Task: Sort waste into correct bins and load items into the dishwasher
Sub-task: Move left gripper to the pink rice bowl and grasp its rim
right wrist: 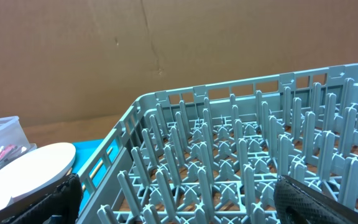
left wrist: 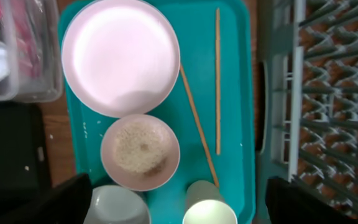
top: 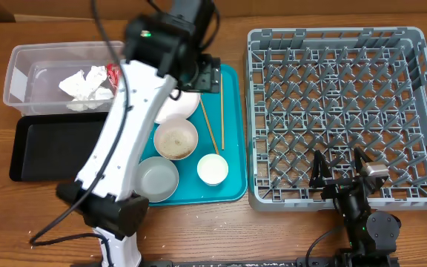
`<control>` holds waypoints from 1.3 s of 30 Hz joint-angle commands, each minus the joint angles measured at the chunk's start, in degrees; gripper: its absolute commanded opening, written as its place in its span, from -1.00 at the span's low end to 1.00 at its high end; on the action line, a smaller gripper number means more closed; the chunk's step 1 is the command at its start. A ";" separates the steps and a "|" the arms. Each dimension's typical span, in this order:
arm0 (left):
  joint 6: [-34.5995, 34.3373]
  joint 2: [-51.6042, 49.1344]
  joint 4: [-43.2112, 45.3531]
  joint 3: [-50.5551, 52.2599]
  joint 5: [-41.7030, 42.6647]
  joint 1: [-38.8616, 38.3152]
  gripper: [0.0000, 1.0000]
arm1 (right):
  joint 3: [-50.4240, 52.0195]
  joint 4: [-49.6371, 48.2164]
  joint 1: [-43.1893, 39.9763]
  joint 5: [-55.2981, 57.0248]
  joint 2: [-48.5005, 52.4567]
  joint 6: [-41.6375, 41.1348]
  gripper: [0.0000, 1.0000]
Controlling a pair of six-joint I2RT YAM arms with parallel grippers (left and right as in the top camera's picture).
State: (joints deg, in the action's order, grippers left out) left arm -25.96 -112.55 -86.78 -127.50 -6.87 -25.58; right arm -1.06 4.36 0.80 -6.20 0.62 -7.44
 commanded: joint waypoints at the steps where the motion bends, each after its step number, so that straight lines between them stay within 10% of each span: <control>1: -8.11 -0.59 4.68 9.51 -2.82 -0.11 0.73 | 0.61 -0.26 0.09 -0.33 -0.46 0.02 1.00; 20: -10.71 -0.59 31.65 45.09 5.44 0.31 0.15 | 0.61 -0.26 0.09 -0.33 -0.46 0.02 1.00; 39: -8.33 -0.59 35.45 47.87 5.01 0.31 -0.56 | 0.61 -0.26 0.09 -0.33 -0.46 0.02 0.99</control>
State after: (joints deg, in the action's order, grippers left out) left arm -35.29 -113.16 -51.92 -81.08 -1.89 -25.52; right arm -1.06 4.38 0.80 -6.20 0.62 -7.46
